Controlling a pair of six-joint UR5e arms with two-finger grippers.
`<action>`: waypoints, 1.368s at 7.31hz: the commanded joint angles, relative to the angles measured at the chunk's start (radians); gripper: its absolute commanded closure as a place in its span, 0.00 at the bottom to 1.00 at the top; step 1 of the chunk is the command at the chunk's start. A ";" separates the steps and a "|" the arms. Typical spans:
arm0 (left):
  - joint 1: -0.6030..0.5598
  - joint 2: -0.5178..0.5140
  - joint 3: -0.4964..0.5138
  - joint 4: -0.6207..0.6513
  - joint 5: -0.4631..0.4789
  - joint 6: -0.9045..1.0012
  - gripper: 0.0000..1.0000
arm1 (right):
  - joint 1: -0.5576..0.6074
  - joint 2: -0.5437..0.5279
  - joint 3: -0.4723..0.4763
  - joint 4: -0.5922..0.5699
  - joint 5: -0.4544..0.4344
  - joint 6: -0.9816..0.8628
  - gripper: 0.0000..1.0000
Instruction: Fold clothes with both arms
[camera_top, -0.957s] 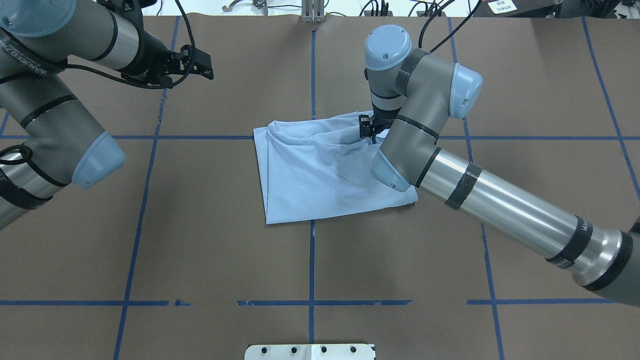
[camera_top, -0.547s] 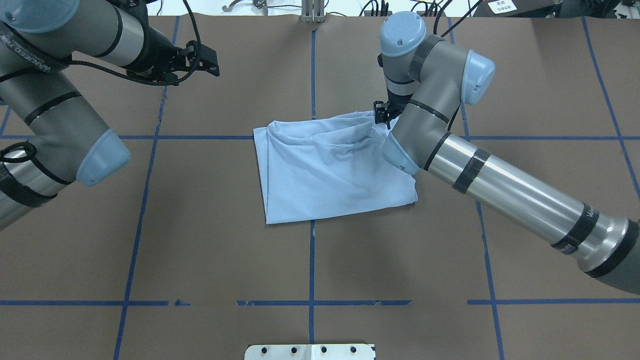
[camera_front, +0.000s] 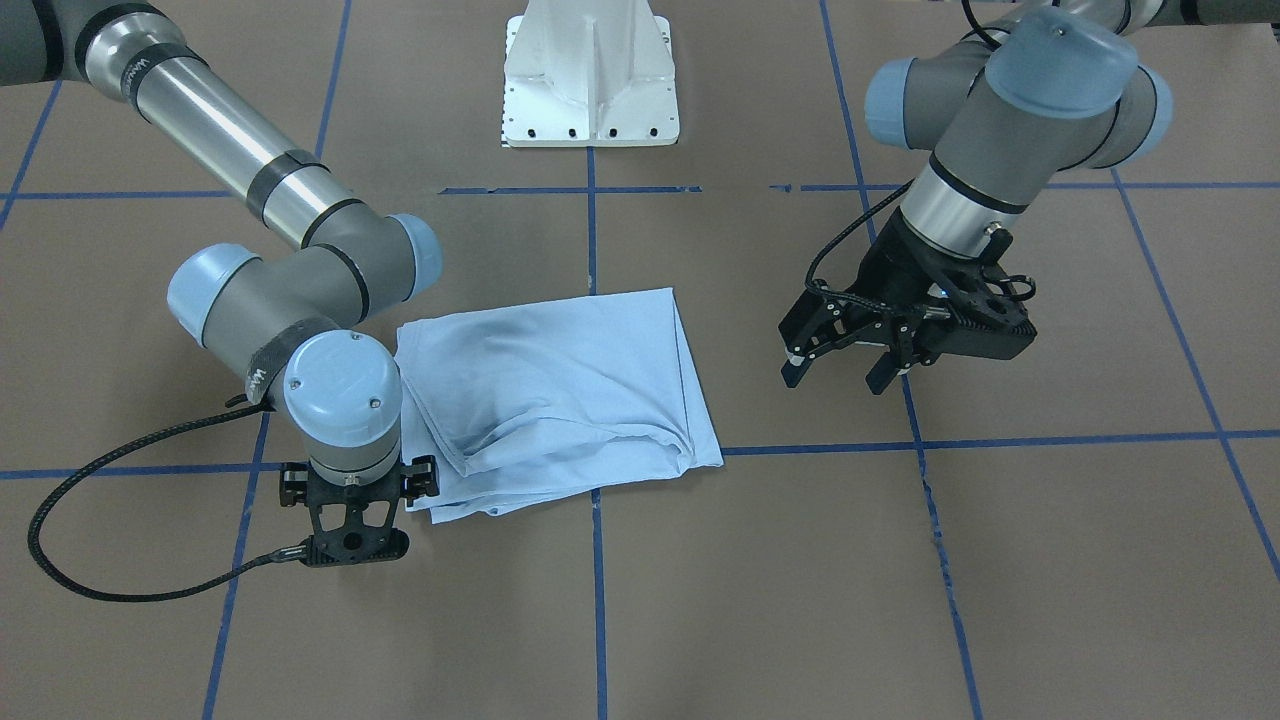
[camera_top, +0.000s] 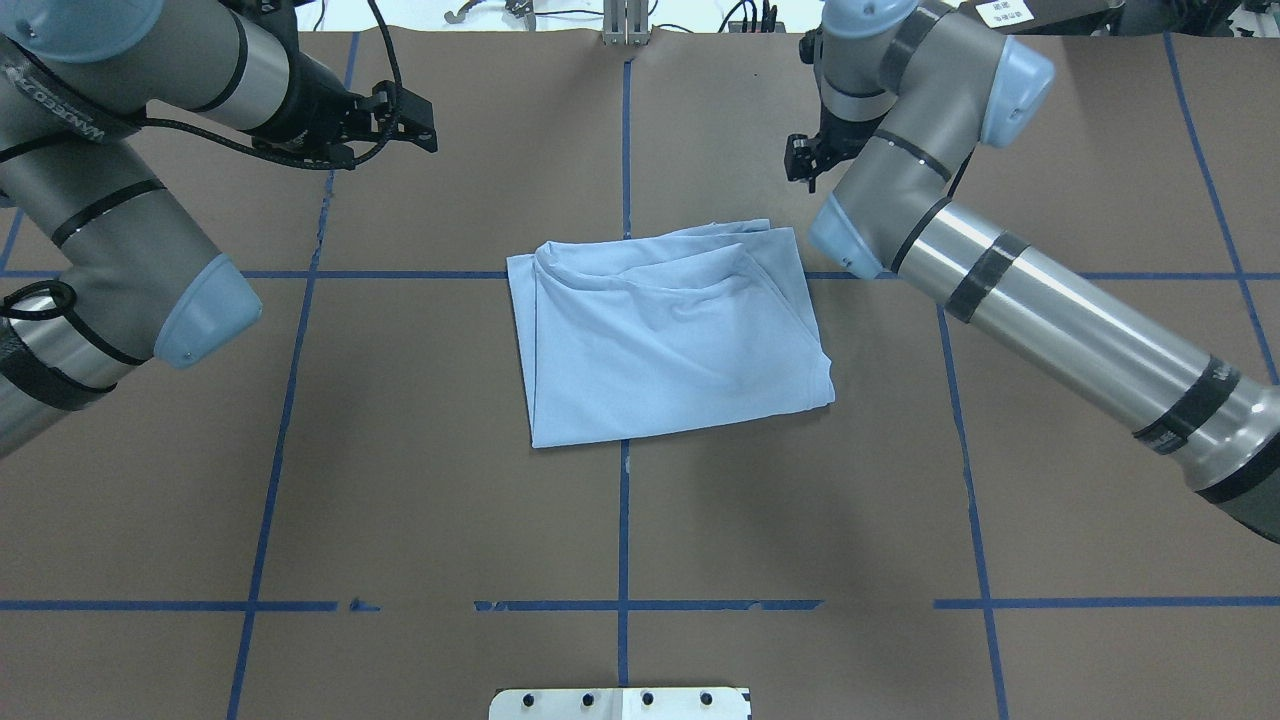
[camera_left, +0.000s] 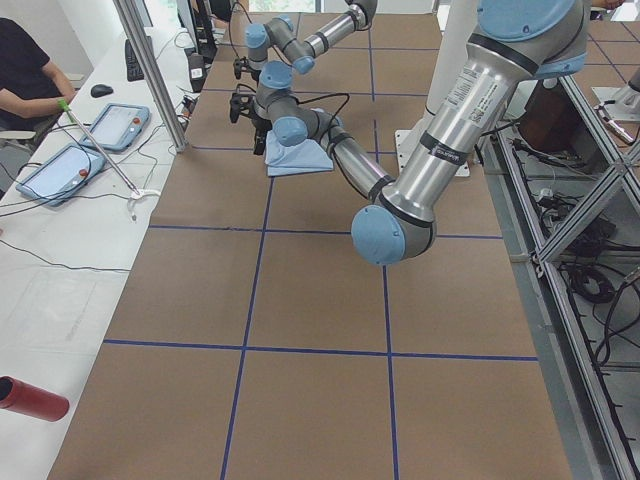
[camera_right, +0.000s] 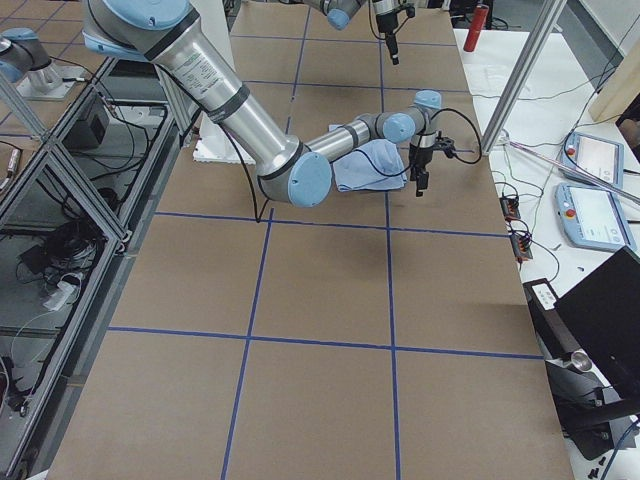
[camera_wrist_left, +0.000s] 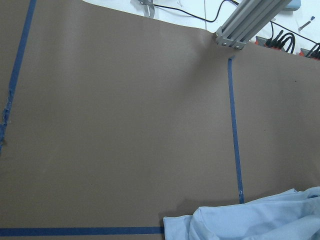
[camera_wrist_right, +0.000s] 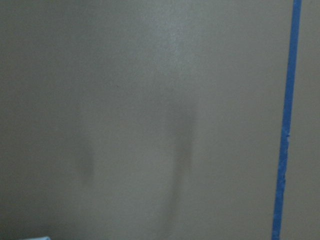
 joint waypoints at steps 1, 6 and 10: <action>-0.045 0.005 0.003 0.081 0.004 0.155 0.00 | 0.129 -0.052 0.053 -0.003 0.114 -0.088 0.00; -0.321 0.208 0.057 0.118 -0.005 0.742 0.00 | 0.555 -0.446 0.168 -0.007 0.412 -0.609 0.00; -0.595 0.321 0.151 0.193 -0.156 1.397 0.00 | 0.752 -0.773 0.294 -0.010 0.487 -0.782 0.00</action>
